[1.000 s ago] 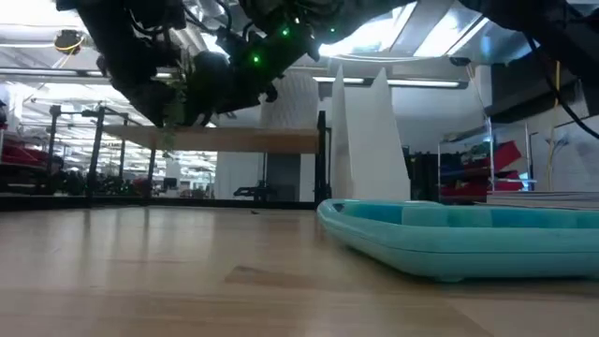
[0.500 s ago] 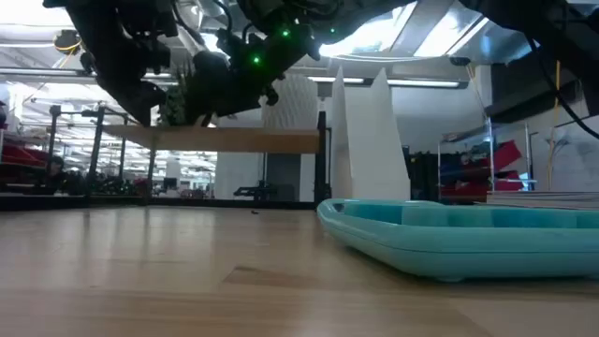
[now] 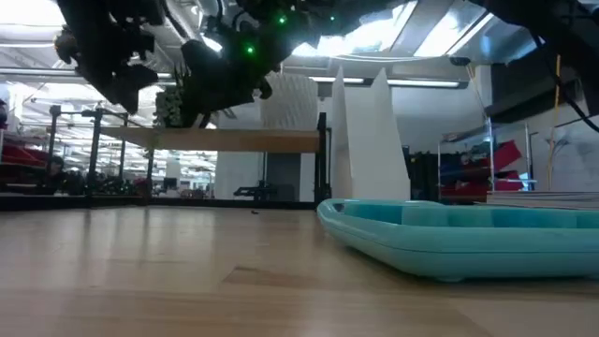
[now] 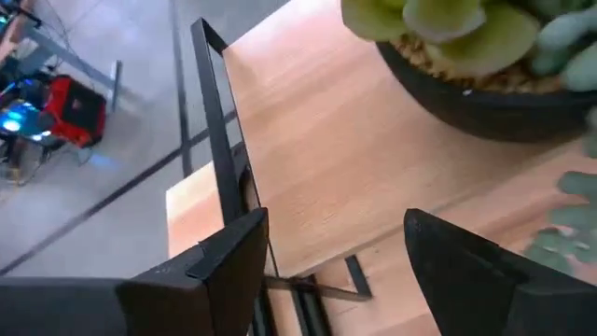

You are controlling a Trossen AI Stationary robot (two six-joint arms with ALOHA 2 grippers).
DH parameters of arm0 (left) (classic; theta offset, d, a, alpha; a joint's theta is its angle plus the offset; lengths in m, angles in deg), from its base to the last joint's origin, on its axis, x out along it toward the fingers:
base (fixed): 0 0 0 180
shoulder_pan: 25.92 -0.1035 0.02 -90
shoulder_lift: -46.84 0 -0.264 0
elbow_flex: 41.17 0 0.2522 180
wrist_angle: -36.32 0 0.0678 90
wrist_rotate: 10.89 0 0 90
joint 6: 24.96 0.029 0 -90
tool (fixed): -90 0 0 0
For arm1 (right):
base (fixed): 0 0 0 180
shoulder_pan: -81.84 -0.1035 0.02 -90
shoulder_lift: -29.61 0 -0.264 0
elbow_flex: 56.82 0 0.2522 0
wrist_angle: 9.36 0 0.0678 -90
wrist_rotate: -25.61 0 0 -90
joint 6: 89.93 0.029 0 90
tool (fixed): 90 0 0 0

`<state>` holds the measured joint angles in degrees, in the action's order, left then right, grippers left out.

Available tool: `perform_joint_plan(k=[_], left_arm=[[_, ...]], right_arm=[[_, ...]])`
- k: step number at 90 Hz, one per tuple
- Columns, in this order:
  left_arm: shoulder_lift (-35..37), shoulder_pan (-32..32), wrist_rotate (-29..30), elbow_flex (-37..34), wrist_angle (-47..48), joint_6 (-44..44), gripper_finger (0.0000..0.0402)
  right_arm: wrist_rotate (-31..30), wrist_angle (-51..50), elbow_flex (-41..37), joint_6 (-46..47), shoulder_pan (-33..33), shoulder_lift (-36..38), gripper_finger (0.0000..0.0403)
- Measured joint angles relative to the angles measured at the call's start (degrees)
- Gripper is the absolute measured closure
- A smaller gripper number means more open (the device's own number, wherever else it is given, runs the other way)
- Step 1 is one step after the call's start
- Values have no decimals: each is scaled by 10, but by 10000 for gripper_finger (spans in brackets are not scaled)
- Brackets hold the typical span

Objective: Stock shelves
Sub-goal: Put the gold pen organizer under the shelf

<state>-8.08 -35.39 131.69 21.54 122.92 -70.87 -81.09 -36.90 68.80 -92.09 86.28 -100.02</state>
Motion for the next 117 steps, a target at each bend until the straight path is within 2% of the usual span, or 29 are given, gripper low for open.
perform_joint_plan(k=[15,24,36,55,63,73,84,97,109,117], left_arm=[[34,45,-9,24,0,-6,169],[50,90,-9,32,-11,-6,169],[53,178,10,31,-40,-15,169],[-4,348,73,30,-66,-71,169],[-45,405,100,30,-68,-106,169],[-98,451,93,30,-83,-155,169],[-154,476,41,50,-92,-186,169],[-196,470,-61,126,-78,-163,169],[-209,461,-177,189,-68,-154,169],[-209,461,-284,206,-66,-186,169]], right_arm=[[-8,-46,0,-73,-21,8,205],[-5,-107,0,-105,-41,28,205],[38,-217,0,-173,-77,47,205],[110,-413,-10,-202,-145,71,205],[128,-418,-54,-194,-176,96,205],[115,-404,-128,-163,-218,140,205],[67,-355,-207,-94,-265,196,205],[22,-306,-270,-32,-312,223,205],[2,-257,-293,12,-340,223,205],[2,-195,-311,23,-349,219,205]])
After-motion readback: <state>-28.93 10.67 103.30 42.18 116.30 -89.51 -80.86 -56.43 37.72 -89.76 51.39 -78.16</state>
